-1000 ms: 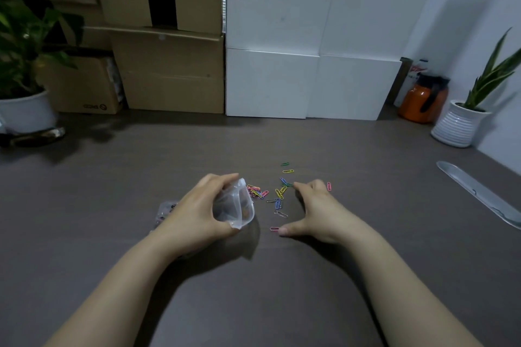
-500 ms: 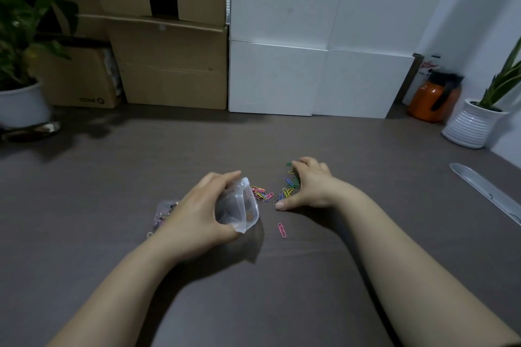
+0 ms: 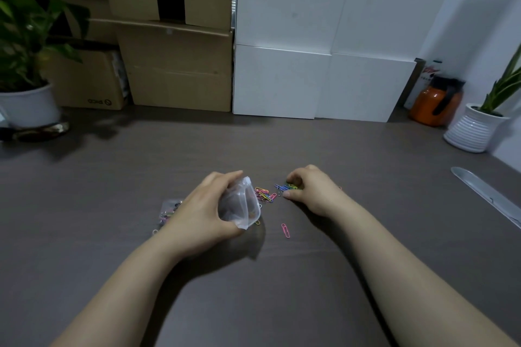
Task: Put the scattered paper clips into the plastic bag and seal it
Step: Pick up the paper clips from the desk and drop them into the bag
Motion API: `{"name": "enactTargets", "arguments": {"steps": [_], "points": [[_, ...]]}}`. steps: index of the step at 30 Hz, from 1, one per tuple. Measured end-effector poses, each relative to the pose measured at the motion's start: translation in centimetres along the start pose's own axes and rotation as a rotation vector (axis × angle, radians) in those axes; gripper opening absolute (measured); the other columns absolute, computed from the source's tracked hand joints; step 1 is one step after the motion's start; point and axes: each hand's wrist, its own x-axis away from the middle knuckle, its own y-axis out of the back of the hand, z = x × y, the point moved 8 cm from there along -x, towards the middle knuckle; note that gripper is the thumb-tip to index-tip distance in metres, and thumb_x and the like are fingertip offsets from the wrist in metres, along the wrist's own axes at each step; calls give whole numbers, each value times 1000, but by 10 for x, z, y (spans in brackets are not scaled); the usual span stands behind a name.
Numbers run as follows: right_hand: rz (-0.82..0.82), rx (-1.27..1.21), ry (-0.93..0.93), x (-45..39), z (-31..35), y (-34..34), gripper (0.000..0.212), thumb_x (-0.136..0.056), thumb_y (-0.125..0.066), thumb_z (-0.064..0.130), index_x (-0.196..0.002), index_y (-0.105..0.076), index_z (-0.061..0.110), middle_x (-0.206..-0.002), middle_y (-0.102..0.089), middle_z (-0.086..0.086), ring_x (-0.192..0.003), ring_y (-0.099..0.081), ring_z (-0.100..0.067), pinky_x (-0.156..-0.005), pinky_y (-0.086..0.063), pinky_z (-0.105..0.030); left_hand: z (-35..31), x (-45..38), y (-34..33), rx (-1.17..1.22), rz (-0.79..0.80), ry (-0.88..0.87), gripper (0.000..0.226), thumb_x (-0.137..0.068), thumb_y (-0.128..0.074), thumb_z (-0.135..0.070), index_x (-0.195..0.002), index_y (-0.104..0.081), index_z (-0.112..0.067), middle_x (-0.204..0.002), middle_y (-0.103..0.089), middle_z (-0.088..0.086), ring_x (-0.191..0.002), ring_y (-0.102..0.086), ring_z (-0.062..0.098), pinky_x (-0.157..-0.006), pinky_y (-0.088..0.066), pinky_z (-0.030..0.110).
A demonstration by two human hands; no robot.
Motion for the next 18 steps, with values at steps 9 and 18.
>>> {"name": "enactTargets", "arguments": {"steps": [9, 18], "points": [[-98, -127, 103, 52, 22, -2, 22, -78, -71, 24, -100, -67, 20, -97, -54, 1, -86, -56, -14, -75, -39, -21, 1, -1, -1, -17, 8, -16, 83, -56, -59, -44, -138, -44, -38, -120, -44, -33, -117, -45, -14, -91, -32, 2], [-6, -66, 22, 62, 16, -6, 47, -68, -77, 42, -104, -61, 15, -101, -45, -2, -88, -52, -18, -74, -40, -25, 2, -1, -3, -61, 13, -18, 84, -56, -59, -44, -138, -42, -39, -120, -45, -32, -116, -46, -11, -93, -36, 10]]}}
